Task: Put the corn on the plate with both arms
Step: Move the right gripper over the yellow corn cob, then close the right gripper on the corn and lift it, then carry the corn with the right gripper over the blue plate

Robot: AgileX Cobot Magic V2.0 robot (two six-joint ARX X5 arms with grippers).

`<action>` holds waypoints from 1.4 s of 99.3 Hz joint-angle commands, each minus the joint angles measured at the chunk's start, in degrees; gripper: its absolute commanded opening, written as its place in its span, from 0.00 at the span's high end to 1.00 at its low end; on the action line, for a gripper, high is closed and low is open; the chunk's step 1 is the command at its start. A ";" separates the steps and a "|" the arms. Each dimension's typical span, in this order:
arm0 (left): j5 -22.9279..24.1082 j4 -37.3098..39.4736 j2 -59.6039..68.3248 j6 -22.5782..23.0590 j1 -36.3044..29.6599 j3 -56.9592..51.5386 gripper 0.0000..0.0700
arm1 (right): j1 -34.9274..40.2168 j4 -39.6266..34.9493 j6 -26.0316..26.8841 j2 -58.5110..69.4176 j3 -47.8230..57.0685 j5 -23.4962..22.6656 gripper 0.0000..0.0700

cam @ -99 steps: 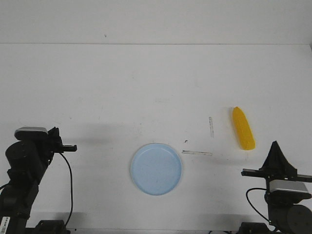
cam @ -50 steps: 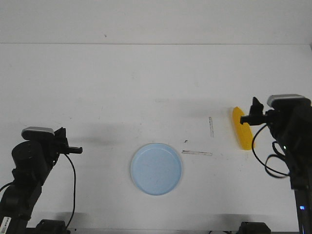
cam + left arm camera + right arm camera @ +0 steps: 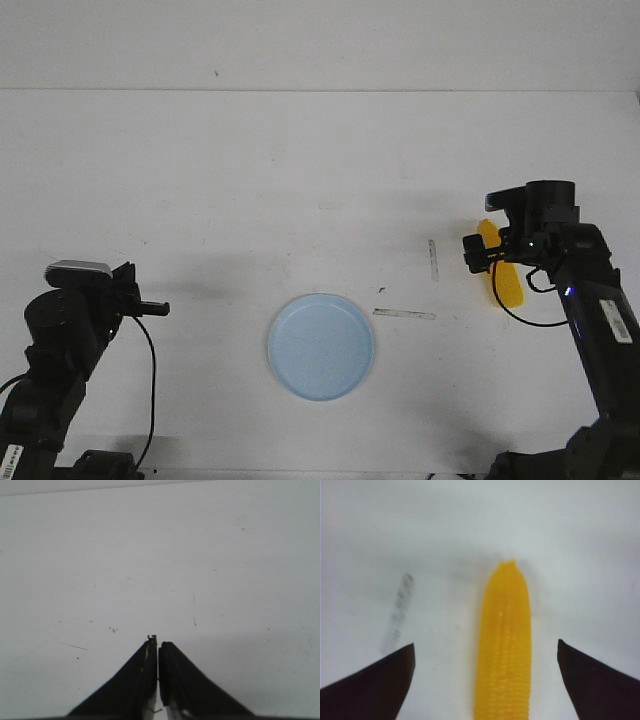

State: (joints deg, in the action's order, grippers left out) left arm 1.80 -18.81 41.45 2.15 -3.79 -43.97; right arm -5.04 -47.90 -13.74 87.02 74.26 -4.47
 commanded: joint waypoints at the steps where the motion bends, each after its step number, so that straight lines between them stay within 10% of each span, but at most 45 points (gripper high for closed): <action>1: 0.31 0.39 0.07 -0.22 -0.09 -0.50 1.00 | -0.79 -0.22 -1.40 2.99 0.79 -0.04 0.08; 45: 0.31 0.42 0.07 -0.22 -0.09 -0.50 1.00 | -2.58 1.27 -1.77 13.86 0.57 -0.09 0.11; 76: 0.31 -0.92 0.04 -0.17 -0.09 -0.50 1.00 | -2.60 1.09 -1.73 14.25 0.55 -0.09 0.63; 117: 0.31 -1.27 0.04 -0.02 -0.09 -0.50 1.00 | -2.49 0.74 0.31 2.14 1.92 -0.44 0.64; 139: 0.31 -1.20 0.04 0.20 -0.09 -0.50 1.00 | 1.99 -1.09 5.40 -7.98 1.92 -8.85 0.64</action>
State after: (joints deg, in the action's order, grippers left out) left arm 1.80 -20.43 41.45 2.17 -3.81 -43.97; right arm -5.19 -48.66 -11.14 80.40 75.16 -11.29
